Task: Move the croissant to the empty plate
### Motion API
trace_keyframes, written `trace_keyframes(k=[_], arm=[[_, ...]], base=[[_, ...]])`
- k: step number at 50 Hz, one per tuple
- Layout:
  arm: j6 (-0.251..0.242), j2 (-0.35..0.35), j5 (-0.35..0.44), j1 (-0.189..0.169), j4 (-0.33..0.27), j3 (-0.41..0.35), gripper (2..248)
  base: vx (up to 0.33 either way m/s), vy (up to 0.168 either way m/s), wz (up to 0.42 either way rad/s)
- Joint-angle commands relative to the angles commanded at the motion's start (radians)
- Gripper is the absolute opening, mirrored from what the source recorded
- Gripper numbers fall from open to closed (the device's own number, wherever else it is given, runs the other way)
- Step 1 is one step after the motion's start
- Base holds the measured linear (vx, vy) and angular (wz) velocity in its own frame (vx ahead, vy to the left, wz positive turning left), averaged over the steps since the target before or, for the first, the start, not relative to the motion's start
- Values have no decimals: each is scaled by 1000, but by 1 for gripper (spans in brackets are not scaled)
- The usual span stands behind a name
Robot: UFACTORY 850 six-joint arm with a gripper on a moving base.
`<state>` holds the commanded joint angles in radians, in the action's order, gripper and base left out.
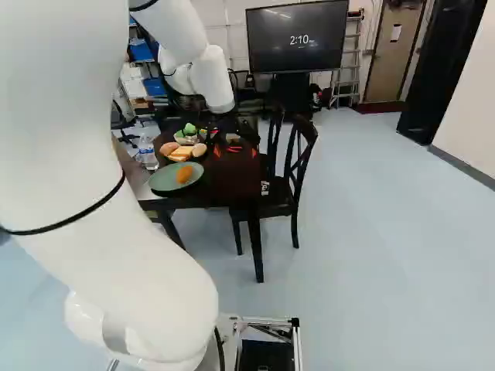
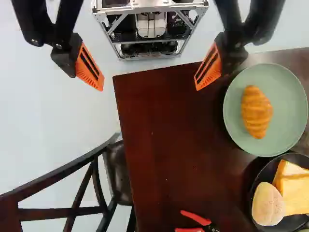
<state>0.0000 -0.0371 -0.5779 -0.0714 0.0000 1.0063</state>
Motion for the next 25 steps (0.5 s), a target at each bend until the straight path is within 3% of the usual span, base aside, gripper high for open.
trace_keyframes(k=[25], arm=[[0,21,96,5,0,-61,247]], base=[[0,0,0]])
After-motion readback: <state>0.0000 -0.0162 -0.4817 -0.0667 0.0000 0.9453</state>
